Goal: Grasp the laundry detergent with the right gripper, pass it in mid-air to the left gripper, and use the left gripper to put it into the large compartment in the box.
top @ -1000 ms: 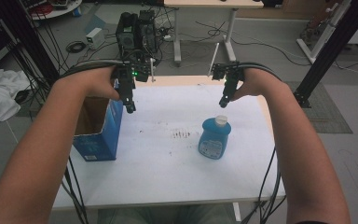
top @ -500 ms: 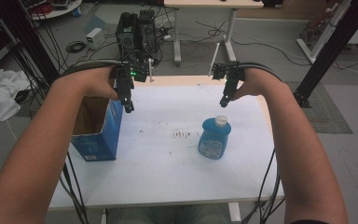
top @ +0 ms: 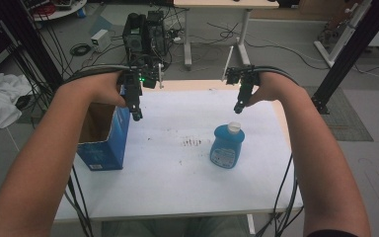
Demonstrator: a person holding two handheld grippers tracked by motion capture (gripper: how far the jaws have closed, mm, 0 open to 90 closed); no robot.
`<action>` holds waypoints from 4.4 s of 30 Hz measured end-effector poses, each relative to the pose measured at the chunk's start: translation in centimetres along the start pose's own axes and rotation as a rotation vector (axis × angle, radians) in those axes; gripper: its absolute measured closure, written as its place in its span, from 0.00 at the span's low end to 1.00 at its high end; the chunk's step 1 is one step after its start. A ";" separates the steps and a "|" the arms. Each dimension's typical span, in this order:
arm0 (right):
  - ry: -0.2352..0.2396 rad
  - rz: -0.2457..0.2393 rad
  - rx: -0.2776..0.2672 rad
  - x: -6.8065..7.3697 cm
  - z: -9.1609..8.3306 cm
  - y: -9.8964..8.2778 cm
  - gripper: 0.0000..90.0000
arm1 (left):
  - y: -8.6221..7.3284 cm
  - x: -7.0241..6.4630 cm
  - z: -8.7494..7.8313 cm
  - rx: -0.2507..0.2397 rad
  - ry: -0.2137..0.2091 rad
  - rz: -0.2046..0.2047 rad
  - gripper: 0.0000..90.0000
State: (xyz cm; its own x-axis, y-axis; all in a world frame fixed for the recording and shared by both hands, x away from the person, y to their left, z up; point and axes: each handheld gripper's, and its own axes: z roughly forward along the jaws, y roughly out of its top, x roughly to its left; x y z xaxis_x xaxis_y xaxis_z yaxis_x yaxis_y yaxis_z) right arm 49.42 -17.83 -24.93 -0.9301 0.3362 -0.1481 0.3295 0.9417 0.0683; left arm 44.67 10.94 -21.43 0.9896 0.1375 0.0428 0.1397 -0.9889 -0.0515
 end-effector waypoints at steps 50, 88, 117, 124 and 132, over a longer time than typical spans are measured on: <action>0.033 0.246 -0.815 4.9 2.1 -16.2 0.15 | 0.2 -4.4 -0.4 -0.007 0.034 0.067 0.11; 0.183 0.188 -0.727 10.0 11.4 -14.8 0.15 | 1.4 -4.8 -0.3 0.021 0.038 0.074 0.11; 0.200 0.196 -0.863 11.2 13.8 -12.4 0.15 | 0.8 -5.3 -0.7 0.012 0.049 0.068 0.11; 0.181 0.211 -0.909 11.5 14.7 -11.9 0.15 | 0.7 -5.2 -0.6 0.012 0.052 0.066 0.11; 0.169 0.237 -0.960 11.4 15.0 -11.5 0.15 | 0.6 -5.0 -0.2 0.016 0.041 0.065 0.11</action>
State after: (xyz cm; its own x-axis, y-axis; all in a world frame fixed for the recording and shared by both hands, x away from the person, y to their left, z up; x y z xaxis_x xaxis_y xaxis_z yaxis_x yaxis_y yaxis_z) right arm 37.50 -24.66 -42.24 -0.8928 0.4368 0.1099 0.3082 0.4146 0.8562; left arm 39.76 9.59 -21.43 0.9943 0.0703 0.0797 0.0760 -0.9946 -0.0712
